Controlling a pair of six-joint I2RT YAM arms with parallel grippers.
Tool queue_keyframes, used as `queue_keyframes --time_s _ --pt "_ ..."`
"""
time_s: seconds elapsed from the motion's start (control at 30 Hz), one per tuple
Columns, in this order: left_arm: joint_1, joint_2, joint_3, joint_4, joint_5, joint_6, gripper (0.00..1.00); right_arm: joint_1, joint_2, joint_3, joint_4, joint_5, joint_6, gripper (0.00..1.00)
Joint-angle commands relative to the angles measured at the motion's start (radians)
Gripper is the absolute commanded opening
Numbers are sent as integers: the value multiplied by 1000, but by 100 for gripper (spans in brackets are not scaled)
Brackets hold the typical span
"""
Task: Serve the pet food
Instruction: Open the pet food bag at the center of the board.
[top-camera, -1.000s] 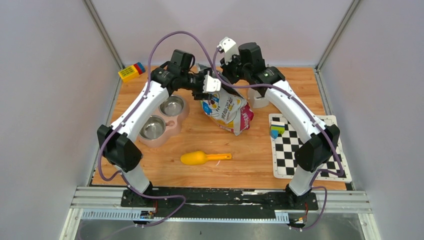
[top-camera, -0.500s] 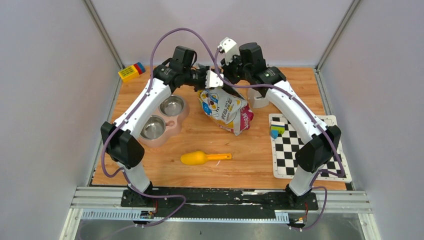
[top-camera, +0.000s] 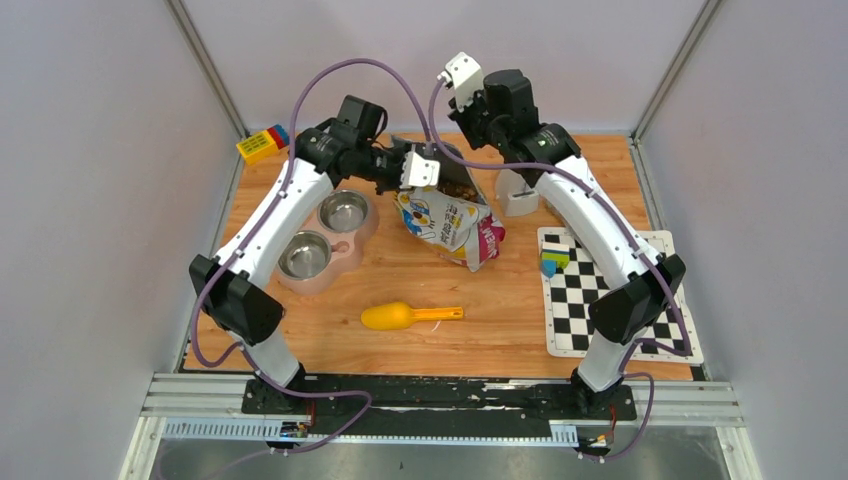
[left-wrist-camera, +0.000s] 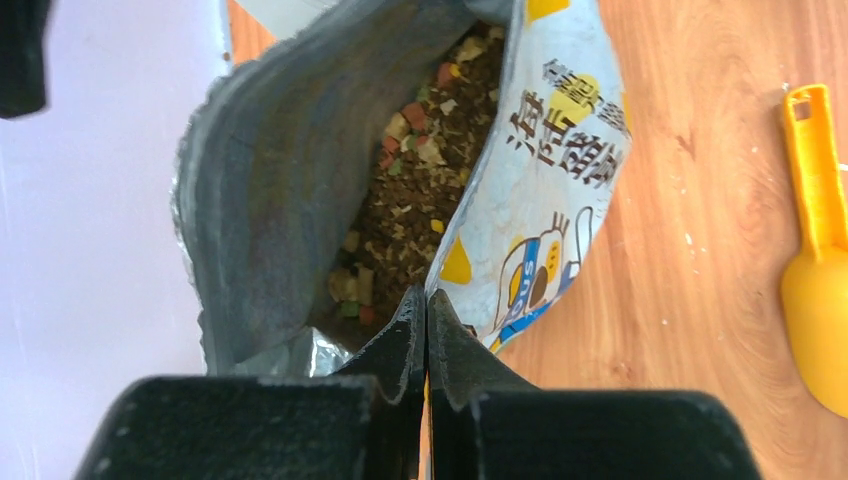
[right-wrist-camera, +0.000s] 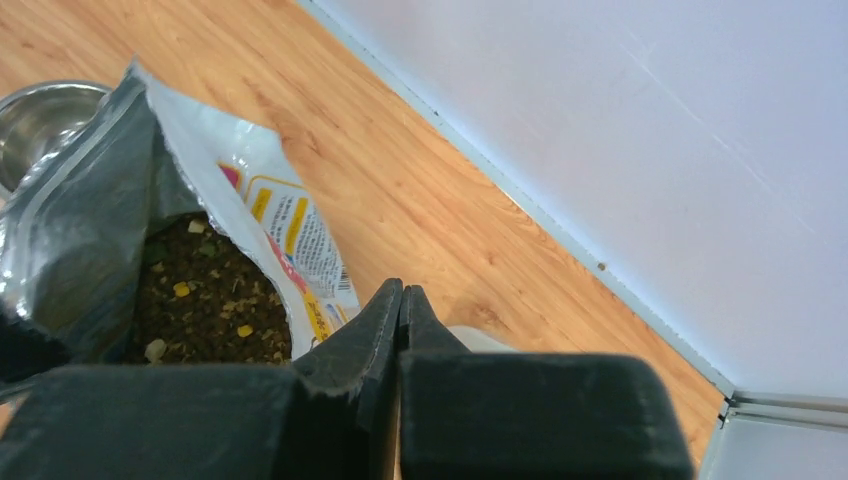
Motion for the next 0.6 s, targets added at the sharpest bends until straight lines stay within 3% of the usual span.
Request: queue_keyframes --time_s 0.0,0.13,0.23,0.57 --pt "-13 -115 -37 -53 32 4 0 11 -2 51 -14 -11 -6 0" --pt "-14 -135 -109 6 6 -35 0 12 -6 48 -123 -157 80 29" --pt "-13 -140 -131 30 -2 -53 0 11 -26 39 -166 -232 122 45" --pt "-12 -152 -158 47 -8 -68 0 17 -30 72 -240 -275 165 49"
